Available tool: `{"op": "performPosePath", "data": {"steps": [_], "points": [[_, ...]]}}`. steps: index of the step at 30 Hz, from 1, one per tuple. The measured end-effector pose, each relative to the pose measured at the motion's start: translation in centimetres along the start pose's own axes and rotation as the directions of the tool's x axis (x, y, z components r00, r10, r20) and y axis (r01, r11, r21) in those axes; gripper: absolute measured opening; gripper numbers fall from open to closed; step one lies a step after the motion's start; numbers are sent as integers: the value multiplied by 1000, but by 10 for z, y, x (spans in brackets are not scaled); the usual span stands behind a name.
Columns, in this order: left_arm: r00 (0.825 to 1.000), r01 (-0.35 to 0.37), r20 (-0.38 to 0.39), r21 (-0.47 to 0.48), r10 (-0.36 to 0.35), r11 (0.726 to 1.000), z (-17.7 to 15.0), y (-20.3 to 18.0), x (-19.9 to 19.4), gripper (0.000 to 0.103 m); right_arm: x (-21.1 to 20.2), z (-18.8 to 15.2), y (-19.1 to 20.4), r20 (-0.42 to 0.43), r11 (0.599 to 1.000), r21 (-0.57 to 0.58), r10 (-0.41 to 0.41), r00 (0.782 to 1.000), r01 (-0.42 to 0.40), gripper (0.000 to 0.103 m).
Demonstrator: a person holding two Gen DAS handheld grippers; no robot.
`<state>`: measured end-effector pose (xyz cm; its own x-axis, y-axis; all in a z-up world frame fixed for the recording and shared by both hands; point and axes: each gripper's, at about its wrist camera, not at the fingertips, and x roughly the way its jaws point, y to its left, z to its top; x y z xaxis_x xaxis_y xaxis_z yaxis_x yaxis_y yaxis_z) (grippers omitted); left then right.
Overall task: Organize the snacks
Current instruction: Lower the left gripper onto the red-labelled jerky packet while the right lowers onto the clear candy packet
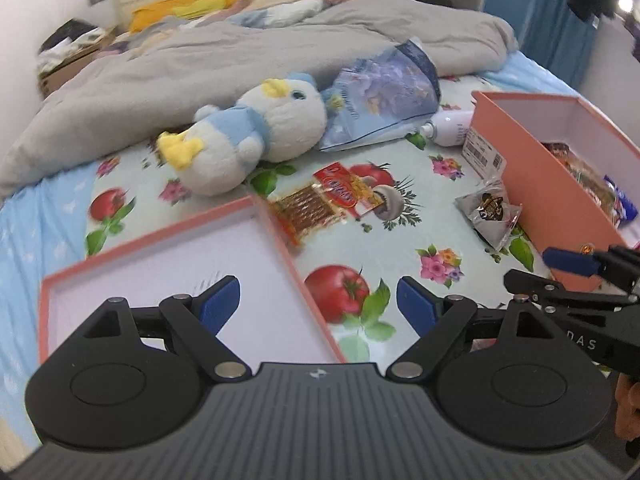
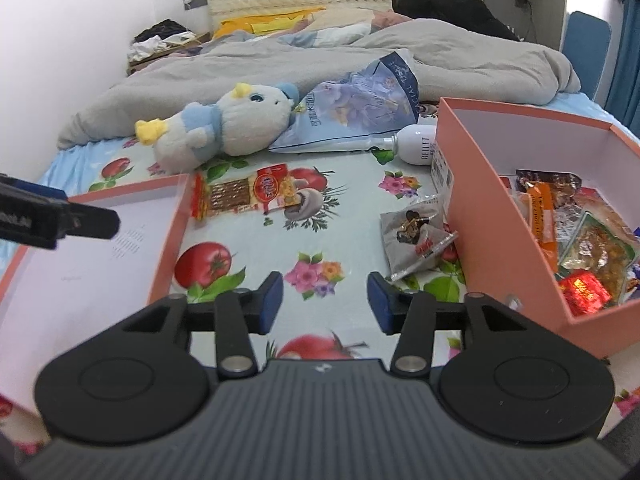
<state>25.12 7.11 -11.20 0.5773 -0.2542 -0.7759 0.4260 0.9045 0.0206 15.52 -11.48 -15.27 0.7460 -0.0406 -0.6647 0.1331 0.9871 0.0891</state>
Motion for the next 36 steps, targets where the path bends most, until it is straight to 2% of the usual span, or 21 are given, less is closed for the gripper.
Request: {"op": "performPosePath", "data": {"steps": [1,8,11,16,18,21,27,29,32,34,36], "points": [[1000,6,-2,25,-6,1000,5,-1,8,88,4,1,0,12,1000,7,-3,1000,3,68],[998,62,-29,208,-58,976,34,-9,65,88,41,8,-5,47,996,-40,-80,996,82,69],[996,86,-49,273,-76,958,49,-12,90,88,59,13,-8,61,981,-120,-143,988,149,69],[992,113,-92,379,-84,918,69,-18,132,88,91,19,-20,22,964,-182,-193,981,194,69],[989,142,-101,432,-109,890,76,-22,147,88,98,20,-22,26,953,-205,-221,975,222,69],[987,148,-129,516,-94,844,81,-28,169,88,109,20,-23,16,943,-236,-239,971,236,69],[966,213,-245,555,-87,804,84,-19,211,89,117,17,-13,82,885,-351,-296,952,306,69],[959,219,-273,541,-77,812,85,-12,223,90,122,16,-13,67,875,-375,-303,951,305,69],[945,259,-306,479,-118,839,91,3,233,92,131,14,-17,35,878,-375,-308,951,298,68],[940,270,-316,469,-126,841,93,8,237,92,135,12,-15,36,867,-392,-319,947,307,68],[930,299,-335,455,-149,839,94,12,240,93,138,10,-16,24,874,-382,-315,949,299,69]]}}
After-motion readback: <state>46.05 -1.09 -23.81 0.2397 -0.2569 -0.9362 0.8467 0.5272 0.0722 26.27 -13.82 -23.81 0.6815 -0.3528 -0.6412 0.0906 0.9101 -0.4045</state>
